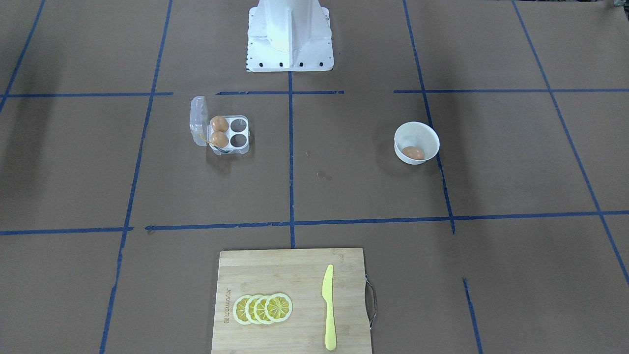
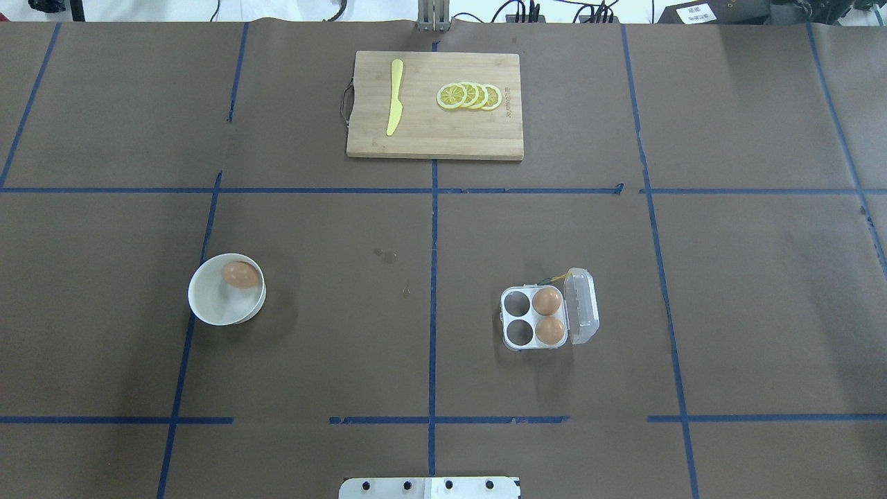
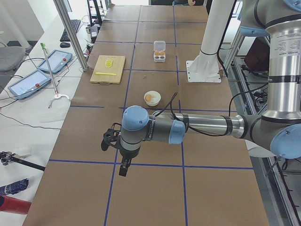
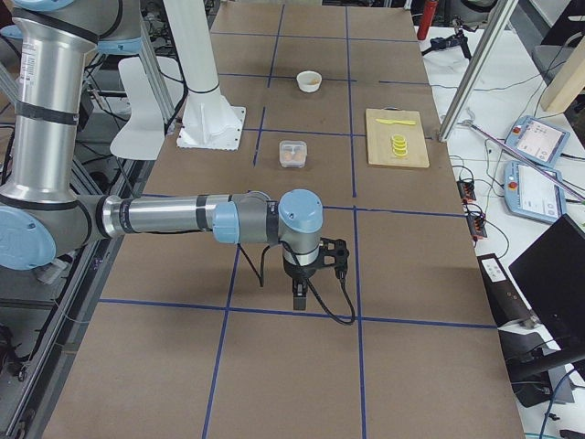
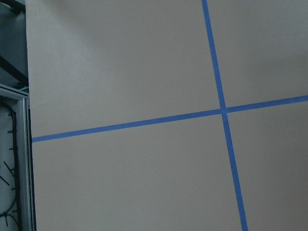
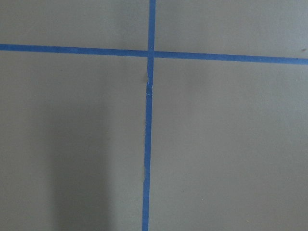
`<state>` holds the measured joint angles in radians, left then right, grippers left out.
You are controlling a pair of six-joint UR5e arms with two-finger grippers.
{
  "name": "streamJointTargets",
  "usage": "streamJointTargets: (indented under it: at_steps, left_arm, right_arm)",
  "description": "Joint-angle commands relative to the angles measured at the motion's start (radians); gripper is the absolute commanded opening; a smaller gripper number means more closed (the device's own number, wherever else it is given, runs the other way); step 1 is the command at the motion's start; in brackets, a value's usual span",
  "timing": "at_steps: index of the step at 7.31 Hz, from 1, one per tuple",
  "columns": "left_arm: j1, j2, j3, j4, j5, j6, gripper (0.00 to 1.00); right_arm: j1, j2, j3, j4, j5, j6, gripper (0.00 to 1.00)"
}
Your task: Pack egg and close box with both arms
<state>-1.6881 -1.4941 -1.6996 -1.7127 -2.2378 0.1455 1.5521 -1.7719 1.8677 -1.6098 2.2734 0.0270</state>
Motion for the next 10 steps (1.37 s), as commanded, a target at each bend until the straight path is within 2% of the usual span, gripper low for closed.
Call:
streamJointTargets:
  at_steps: [1, 2, 3, 5, 6, 7, 8, 9, 10]
  left_arm:
    - [0.028, 0.002, -0.003, -0.036, -0.002, -0.001, 1.0]
    - [0.028, -0.001, 0.0, -0.08, -0.081, -0.003, 1.0]
    - [0.03, -0.009, 0.003, -0.193, -0.136, -0.01, 1.0]
    - [0.045, -0.027, 0.024, -0.373, -0.137, -0.014, 1.0]
    - [0.047, -0.063, 0.084, -0.503, -0.144, -0.018, 1.0]
    - [0.048, -0.064, 0.104, -0.521, -0.242, -0.044, 1.0]
    - [0.051, -0.067, 0.106, -0.528, -0.278, -0.069, 1.0]
    - [0.056, -0.061, 0.083, -0.647, -0.279, -0.082, 1.0]
    - [0.142, -0.051, 0.075, -0.707, -0.304, -0.101, 1.0]
  right_arm:
    - [-0.013, 0.008, 0.013, 0.002, 0.078, 0.008, 1.0]
    - [-0.015, 0.012, 0.014, 0.002, 0.119, 0.013, 1.0]
    - [-0.015, 0.04, 0.017, 0.004, 0.118, 0.016, 1.0]
    - [-0.015, 0.092, 0.008, 0.022, 0.112, 0.014, 1.0]
    - [-0.015, 0.094, 0.001, 0.056, 0.115, 0.016, 1.0]
    - [-0.015, 0.094, 0.004, 0.059, 0.118, 0.021, 1.0]
    - [-0.015, 0.094, 0.001, 0.062, 0.117, 0.019, 1.0]
    - [-0.015, 0.092, -0.001, 0.097, 0.12, 0.019, 1.0]
    - [-0.017, 0.086, -0.004, 0.157, 0.12, 0.019, 1.0]
